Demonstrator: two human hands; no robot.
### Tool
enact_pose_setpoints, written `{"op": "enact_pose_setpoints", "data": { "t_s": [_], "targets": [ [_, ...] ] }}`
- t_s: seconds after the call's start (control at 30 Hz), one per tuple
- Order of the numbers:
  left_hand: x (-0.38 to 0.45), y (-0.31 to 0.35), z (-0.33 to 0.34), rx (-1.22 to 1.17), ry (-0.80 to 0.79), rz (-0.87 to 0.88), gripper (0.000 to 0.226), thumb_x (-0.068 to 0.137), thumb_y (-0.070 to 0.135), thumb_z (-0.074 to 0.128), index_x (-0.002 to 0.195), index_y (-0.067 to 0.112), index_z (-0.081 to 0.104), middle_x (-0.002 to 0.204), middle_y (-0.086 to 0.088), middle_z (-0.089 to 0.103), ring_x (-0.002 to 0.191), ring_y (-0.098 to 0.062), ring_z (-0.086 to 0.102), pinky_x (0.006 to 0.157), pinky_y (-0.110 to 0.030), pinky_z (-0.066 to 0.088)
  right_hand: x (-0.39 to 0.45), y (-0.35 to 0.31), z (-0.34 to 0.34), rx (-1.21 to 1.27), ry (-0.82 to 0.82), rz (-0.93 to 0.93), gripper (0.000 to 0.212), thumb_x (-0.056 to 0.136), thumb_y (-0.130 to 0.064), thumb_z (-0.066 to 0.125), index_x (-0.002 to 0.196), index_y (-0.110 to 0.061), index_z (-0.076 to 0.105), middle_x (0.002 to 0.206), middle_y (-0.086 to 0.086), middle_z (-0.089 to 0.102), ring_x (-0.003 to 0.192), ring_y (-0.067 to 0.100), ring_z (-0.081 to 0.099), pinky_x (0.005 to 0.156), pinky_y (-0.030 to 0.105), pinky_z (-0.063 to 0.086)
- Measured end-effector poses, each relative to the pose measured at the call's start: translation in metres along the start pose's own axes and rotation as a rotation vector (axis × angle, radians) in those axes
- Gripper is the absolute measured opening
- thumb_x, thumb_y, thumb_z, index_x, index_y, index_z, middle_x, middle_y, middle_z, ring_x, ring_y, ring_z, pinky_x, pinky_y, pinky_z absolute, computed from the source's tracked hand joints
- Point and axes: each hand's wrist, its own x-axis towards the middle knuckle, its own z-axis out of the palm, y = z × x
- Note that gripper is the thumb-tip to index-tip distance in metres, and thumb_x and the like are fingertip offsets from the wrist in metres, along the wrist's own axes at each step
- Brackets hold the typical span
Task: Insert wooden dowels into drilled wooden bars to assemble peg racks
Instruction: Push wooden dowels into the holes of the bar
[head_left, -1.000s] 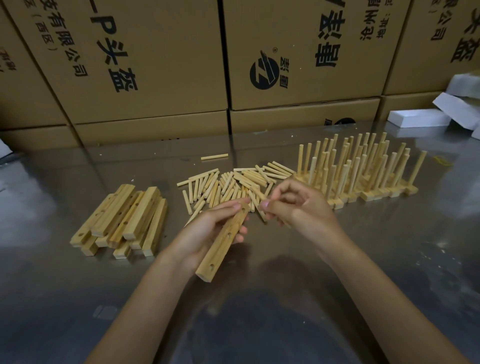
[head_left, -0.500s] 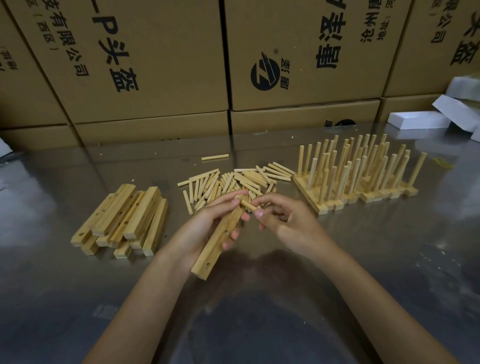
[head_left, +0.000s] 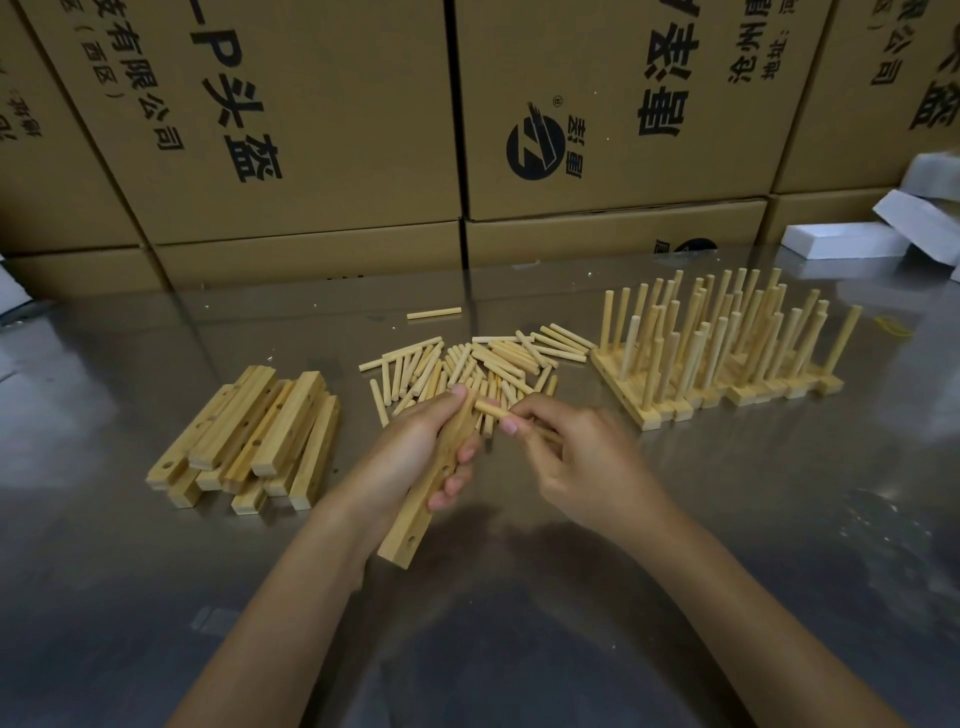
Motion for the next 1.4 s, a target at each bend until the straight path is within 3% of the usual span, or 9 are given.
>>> {"op": "enact_pose_setpoints", "data": {
  "t_s": [0.1,0.23,0.47,0.63,0.7,0.8,1.03,1.27,1.4],
  "targets": [
    [-0.001,-0.001,0.003,0.066,0.045,0.024,0.041,0.107,0.043,0.036,0.108,0.017,0.068,0.058,0.0,0.048,0.041,-0.011,0.041,0.037,-0.021,0.032,-0.002,-0.004,-0.001,-0.168,0.025,-0.065,0.017,0.098,-0.039,0.054,0.092,-0.028,0.065,0.055,-0.016,0.043,0.052,0.007,0.044,0.05,0.026,0.029],
    [-0.001,-0.002,0.008,0.08,0.055,0.025,0.041,0.108,0.042,0.033,0.111,0.013,0.061,0.059,0.001,0.045,0.042,-0.01,0.036,0.037,-0.021,0.029,-0.004,-0.008,0.001,-0.236,0.014,-0.079,0.016,0.098,-0.035,0.053,0.091,-0.025,0.064,0.059,-0.014,0.045,0.051,0.008,0.043,0.048,0.016,0.019],
    [-0.001,-0.004,0.013,0.233,0.087,0.067,0.04,0.108,0.043,0.028,0.11,0.014,0.056,0.056,0.005,0.043,0.041,-0.009,0.032,0.038,-0.022,0.025,-0.006,-0.015,0.004,-0.257,0.03,-0.063,0.012,0.094,-0.028,0.053,0.087,-0.023,0.061,0.057,-0.014,0.038,0.048,0.009,0.031,0.047,0.017,0.014],
    [0.001,-0.009,0.014,0.325,0.114,0.076,0.039,0.108,0.043,0.028,0.108,0.016,0.056,0.054,0.007,0.042,0.039,-0.01,0.03,0.039,-0.022,0.023,-0.003,-0.011,0.006,-0.093,-0.018,0.013,0.025,0.094,-0.024,0.056,0.074,-0.033,0.046,0.049,-0.015,0.038,0.045,0.006,0.04,0.043,0.017,0.021],
    [0.002,-0.011,0.013,0.337,0.117,0.075,0.04,0.107,0.044,0.028,0.107,0.015,0.056,0.054,0.007,0.042,0.039,-0.009,0.03,0.04,-0.022,0.022,-0.003,-0.007,0.008,0.022,-0.033,0.066,0.025,0.094,-0.021,0.058,0.07,-0.025,0.051,0.048,-0.012,0.041,0.048,0.006,0.045,0.043,0.018,0.029],
    [0.003,-0.012,0.014,0.345,0.107,0.072,0.042,0.107,0.043,0.028,0.11,0.009,0.052,0.054,0.006,0.039,0.039,-0.009,0.028,0.039,-0.022,0.02,-0.002,-0.003,0.011,0.138,-0.076,0.137,0.025,0.095,-0.02,0.058,0.07,-0.012,0.058,0.051,-0.009,0.041,0.049,0.006,0.04,0.045,0.019,0.027],
    [0.005,-0.016,0.019,0.444,0.142,0.12,0.039,0.108,0.04,0.027,0.104,0.01,0.051,0.059,-0.002,0.038,0.041,-0.012,0.028,0.041,-0.024,0.021,0.0,0.001,0.013,0.34,-0.14,0.259,0.033,0.097,-0.02,0.057,0.067,-0.006,0.059,0.059,0.001,0.043,0.058,0.011,0.038,0.056,0.031,0.027],
    [0.011,-0.022,0.015,0.249,0.08,0.103,0.036,0.108,0.041,0.03,0.109,0.016,0.057,0.058,0.003,0.041,0.041,-0.009,0.031,0.038,-0.02,0.025,0.006,0.006,0.008,0.394,-0.133,0.315,0.032,0.097,-0.023,0.06,0.068,-0.011,0.067,0.052,-0.013,0.05,0.047,-0.003,0.043,0.047,0.011,0.031],
    [0.013,-0.027,0.019,0.274,0.073,0.08,0.031,0.107,0.042,0.033,0.107,0.025,0.06,0.06,0.003,0.044,0.041,-0.009,0.036,0.036,-0.021,0.029,0.005,0.011,0.007,0.347,-0.167,0.347,0.032,0.097,-0.027,0.06,0.073,-0.009,0.071,0.041,-0.017,0.045,0.039,-0.001,0.041,0.04,0.01,0.027]
  ]
}}
